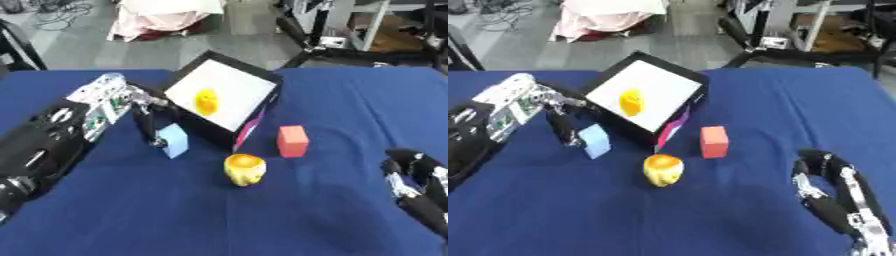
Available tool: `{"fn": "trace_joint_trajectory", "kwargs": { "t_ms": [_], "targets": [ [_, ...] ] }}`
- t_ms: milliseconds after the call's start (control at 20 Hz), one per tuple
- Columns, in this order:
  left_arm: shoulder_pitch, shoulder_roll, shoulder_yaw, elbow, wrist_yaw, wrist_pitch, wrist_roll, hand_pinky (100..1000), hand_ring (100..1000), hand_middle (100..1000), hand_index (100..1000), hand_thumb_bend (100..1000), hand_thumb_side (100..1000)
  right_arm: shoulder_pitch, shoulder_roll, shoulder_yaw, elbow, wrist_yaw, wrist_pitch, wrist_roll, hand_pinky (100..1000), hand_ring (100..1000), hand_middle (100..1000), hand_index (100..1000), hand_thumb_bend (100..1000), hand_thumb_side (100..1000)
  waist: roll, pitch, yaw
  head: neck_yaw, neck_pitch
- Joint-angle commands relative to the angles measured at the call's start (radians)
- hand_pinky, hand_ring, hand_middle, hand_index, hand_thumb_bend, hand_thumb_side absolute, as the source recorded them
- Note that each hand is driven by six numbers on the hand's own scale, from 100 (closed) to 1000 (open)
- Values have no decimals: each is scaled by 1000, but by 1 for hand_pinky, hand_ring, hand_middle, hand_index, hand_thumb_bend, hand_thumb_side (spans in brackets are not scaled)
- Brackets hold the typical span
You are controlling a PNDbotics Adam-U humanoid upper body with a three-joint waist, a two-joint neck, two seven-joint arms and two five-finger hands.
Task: Pick up objects on the table and place them in the box.
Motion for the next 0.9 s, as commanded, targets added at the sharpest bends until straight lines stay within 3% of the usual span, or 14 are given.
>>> {"fn": "trace_joint_trajectory", "kwargs": {
  "t_ms": [50,500,900],
  "targets": [
    [-16,4,1,8,8,-9,0,865,818,859,972,307,232,-9,-17,-3,-9,-1,-2,0,727,648,573,730,100,435,2,-21,-2,-1,-2],
    [-15,-26,-3,43,-41,-38,0,786,745,781,909,236,193,-10,-16,-2,-9,-2,-3,1,727,648,573,729,100,435,1,-20,-3,-3,-2],
    [-16,-29,16,23,-114,-58,78,565,475,476,662,100,155,-10,-15,-3,-8,-2,-3,1,727,648,573,729,100,434,1,-20,-3,-2,-2]
  ]
}}
